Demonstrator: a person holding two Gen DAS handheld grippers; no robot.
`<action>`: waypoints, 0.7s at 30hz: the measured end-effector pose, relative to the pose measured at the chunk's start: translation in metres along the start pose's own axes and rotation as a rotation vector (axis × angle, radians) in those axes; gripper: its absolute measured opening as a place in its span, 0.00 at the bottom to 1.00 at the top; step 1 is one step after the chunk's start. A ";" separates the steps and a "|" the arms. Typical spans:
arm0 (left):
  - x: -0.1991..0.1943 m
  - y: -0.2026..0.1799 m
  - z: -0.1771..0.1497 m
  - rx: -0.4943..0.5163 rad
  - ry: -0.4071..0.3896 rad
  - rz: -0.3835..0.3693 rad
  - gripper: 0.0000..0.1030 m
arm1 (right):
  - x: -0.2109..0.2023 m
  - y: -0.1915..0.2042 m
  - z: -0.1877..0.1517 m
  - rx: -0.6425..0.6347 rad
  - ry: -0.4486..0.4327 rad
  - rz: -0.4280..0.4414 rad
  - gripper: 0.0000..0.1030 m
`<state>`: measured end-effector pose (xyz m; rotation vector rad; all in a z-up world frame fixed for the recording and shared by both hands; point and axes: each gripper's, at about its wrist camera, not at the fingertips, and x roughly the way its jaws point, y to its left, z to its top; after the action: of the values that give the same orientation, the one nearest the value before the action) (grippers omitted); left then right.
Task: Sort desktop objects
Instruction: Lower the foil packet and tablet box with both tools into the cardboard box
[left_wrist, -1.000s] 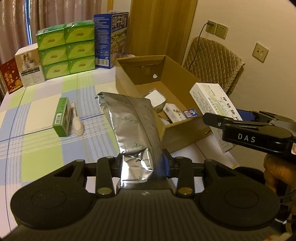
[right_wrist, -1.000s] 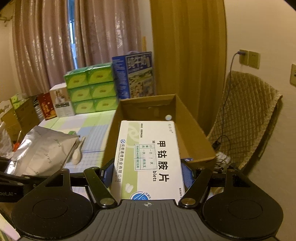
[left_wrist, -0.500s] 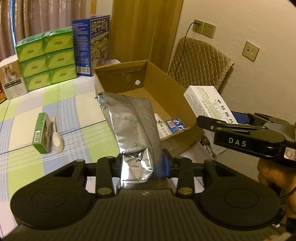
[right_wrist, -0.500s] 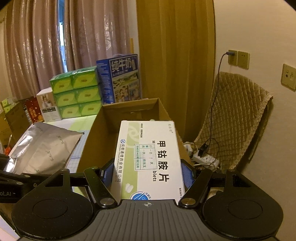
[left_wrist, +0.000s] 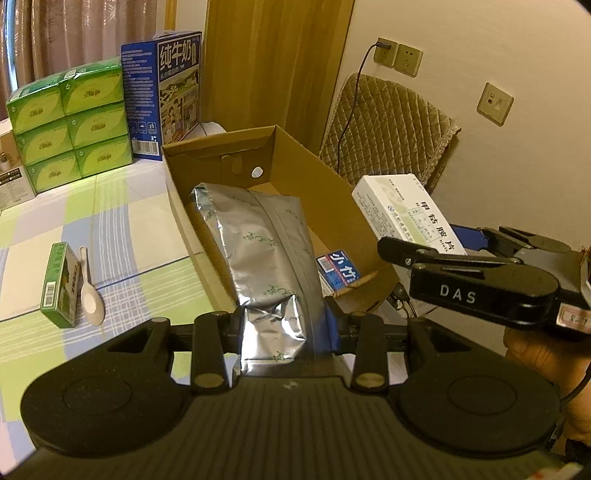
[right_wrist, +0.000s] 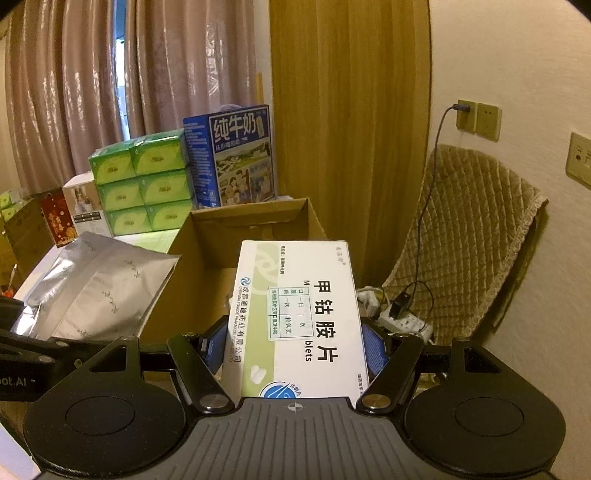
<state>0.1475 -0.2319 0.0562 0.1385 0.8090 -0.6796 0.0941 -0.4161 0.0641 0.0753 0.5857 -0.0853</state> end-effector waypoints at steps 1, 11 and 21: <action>0.002 0.000 0.002 0.001 -0.001 0.000 0.32 | 0.002 0.000 0.001 -0.004 -0.002 0.001 0.66; 0.018 0.006 0.019 -0.010 -0.007 0.004 0.32 | 0.026 0.000 0.017 -0.029 -0.005 0.009 0.66; 0.034 0.007 0.035 -0.016 -0.015 -0.004 0.32 | 0.041 -0.008 0.026 -0.040 -0.004 -0.002 0.66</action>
<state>0.1898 -0.2563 0.0553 0.1168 0.8009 -0.6773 0.1416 -0.4286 0.0629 0.0352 0.5828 -0.0757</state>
